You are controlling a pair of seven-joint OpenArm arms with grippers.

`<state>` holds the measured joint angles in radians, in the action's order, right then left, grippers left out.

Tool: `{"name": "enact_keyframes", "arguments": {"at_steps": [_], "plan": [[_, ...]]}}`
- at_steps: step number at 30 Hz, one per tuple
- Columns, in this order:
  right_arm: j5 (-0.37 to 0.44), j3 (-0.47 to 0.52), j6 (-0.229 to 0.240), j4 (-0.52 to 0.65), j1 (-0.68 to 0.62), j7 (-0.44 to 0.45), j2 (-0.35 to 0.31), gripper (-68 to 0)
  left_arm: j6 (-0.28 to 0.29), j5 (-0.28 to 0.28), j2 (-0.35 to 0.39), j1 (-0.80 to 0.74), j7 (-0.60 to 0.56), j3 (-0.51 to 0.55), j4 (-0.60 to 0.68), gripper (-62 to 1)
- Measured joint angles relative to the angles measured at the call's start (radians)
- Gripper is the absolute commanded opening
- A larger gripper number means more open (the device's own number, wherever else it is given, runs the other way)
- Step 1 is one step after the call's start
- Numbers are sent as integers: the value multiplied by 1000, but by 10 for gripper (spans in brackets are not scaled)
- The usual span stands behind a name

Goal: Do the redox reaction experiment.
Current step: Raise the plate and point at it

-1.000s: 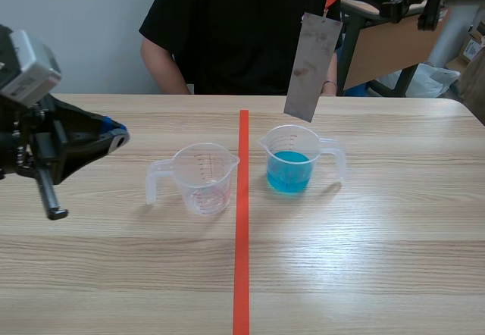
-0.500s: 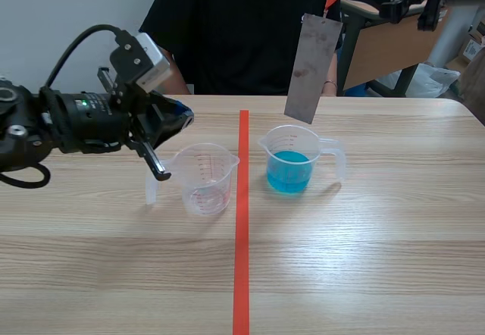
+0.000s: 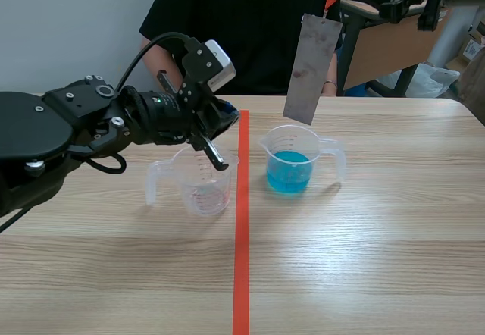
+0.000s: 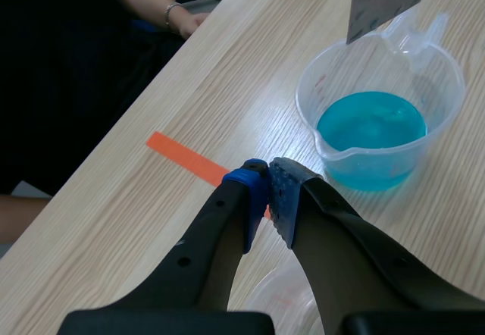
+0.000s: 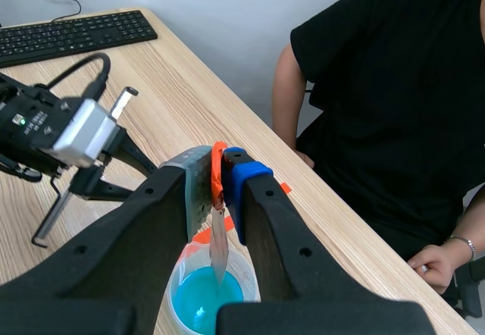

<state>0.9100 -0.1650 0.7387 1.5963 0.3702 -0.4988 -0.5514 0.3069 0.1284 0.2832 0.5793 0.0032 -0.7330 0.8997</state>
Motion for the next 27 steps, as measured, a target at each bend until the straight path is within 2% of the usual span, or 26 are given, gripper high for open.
{"name": "enact_keyframes", "arguments": {"at_steps": [7,11,27], "plan": [[0,0,0,0,0,0,0,-660,-4,-51,-54,3,-41,0,-77,-569],[0,0,0,0,0,0,0,-660,-29,-50,-69,2,-42,0,-94,-569],[0,0,0,0,0,0,0,-660,-23,-50,-131,2,-97,0,-95,-569]]}}
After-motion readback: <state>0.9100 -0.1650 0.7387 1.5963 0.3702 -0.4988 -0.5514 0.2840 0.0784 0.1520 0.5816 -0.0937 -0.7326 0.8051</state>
